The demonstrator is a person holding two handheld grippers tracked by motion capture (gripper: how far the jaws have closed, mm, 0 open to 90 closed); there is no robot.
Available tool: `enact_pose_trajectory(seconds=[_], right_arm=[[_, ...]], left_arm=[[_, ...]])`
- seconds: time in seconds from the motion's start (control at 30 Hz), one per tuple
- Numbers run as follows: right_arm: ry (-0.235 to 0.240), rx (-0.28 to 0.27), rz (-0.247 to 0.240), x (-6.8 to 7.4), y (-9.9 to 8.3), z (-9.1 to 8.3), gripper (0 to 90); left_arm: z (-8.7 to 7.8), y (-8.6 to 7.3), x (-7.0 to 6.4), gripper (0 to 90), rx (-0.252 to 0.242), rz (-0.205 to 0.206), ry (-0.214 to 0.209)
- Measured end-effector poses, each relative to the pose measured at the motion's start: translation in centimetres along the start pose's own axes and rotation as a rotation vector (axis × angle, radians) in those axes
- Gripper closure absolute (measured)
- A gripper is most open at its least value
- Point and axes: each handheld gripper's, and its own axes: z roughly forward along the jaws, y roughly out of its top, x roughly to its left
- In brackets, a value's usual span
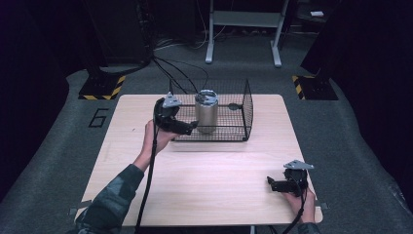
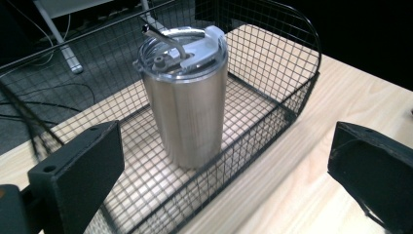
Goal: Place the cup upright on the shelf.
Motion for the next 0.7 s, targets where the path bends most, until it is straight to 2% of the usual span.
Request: enact_pose_trajectory(seconds=[0.03,0.07,0.13,0.2,0.33,0.47,0.5,0.53,0.6,0.63,0.7], right_arm=[[-0.001,0.000,-0.001,0.0,0.0,0.0,2.3],[-0.001,0.000,-0.001,0.0,0.0,0.0,2.3],[-0.001,0.000,0.000,0.0,0.0,0.0,2.3],[-0.001,0.000,0.000,0.0,0.0,0.0,2.3],[-0.001,0.000,0.000,0.0,0.0,0.0,2.3],[-0.001,0.000,0.000,0.0,0.0,0.0,2.3],[-0.001,0.000,0.000,0.0,0.0,0.0,2.3],[-0.001,0.000,0.000,0.0,0.0,0.0,2.3],[-0.002,0.000,0.000,0.0,0.0,0.0,2.3],[-0.002,0.000,0.000,0.0,0.0,0.0,2.3],[-0.001,0.000,0.000,0.0,0.0,0.0,2.3]], left_arm=[[-1.0,-0.4,-0.1,0.1,-0.003,0.004,0.003],[-1.0,-0.4,-0.1,0.1,-0.003,0.004,0.003],[-2.5,-1.0,-0.2,0.1,0.006,0.016,0.001],[-2.9,-1.3,-0.3,0.1,0.002,0.020,0.006],[-4.9,-2.5,-0.3,0.1,0.010,0.032,0.015],[-6.7,-4.1,-0.2,0.1,0.034,0.051,0.033],[-7.6,-5.1,0.0,0.1,0.051,0.045,0.036],[-7.6,-5.1,0.0,0.1,0.051,0.045,0.036],[-8.5,-6.5,0.2,0.1,0.057,0.034,0.056],[-8.5,-6.5,0.2,0.1,0.057,0.034,0.056],[-9.6,-8.3,0.5,0.1,0.066,0.017,0.083]])
